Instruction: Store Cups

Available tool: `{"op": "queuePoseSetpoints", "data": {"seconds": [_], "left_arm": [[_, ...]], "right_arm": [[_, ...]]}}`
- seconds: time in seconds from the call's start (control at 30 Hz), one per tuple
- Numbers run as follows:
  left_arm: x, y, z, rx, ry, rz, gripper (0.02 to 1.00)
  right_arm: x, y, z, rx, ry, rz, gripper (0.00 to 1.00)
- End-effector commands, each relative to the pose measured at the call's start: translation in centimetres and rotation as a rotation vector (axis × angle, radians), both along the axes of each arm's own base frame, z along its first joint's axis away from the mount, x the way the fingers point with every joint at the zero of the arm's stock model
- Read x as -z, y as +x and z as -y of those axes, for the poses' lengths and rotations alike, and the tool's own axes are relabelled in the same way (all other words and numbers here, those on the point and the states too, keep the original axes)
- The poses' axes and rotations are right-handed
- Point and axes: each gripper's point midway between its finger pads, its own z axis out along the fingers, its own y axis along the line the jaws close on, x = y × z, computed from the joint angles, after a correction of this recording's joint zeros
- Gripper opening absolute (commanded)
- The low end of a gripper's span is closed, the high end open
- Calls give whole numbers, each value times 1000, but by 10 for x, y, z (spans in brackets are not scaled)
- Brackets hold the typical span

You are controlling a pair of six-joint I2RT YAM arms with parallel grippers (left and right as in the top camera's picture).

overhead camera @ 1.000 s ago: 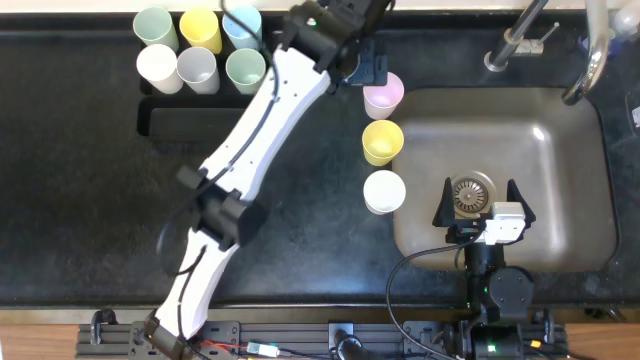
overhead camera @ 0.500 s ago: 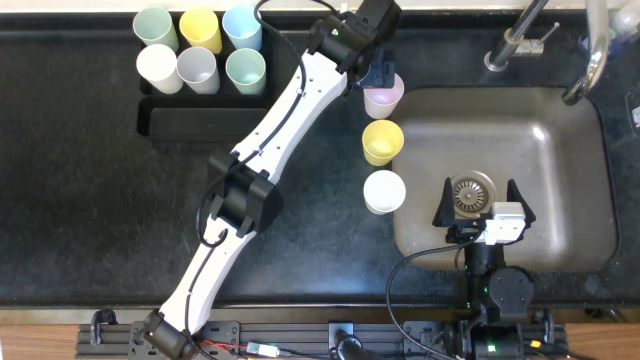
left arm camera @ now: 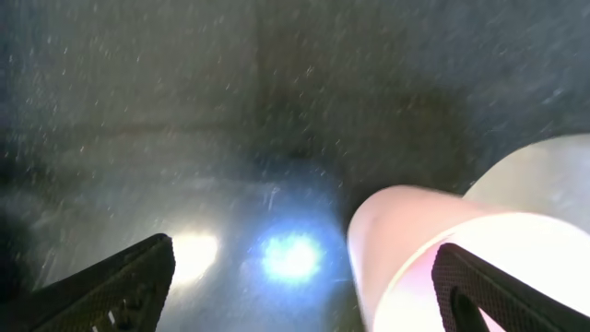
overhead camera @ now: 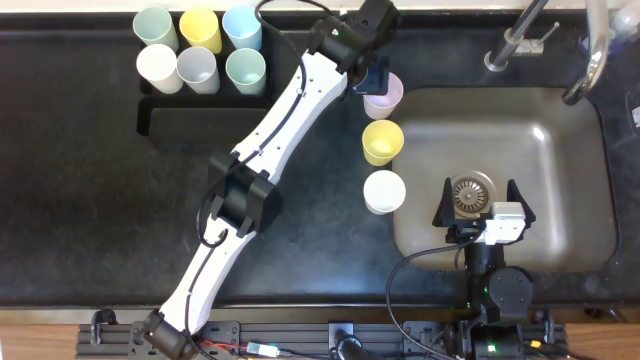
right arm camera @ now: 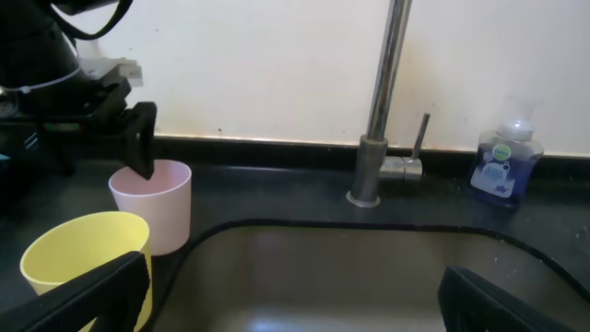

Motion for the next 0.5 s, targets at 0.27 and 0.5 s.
{"op": "queuePoseSetpoints", "data": {"seconds": [0.27,0.5], "left_arm": [[6,-5,12,42,7,-4,691],[10,-8,17,51,6,-11,485]], "right_arm": [[2,0,1,4,0,5,998],[2,0,1,4,0,4,998]]}}
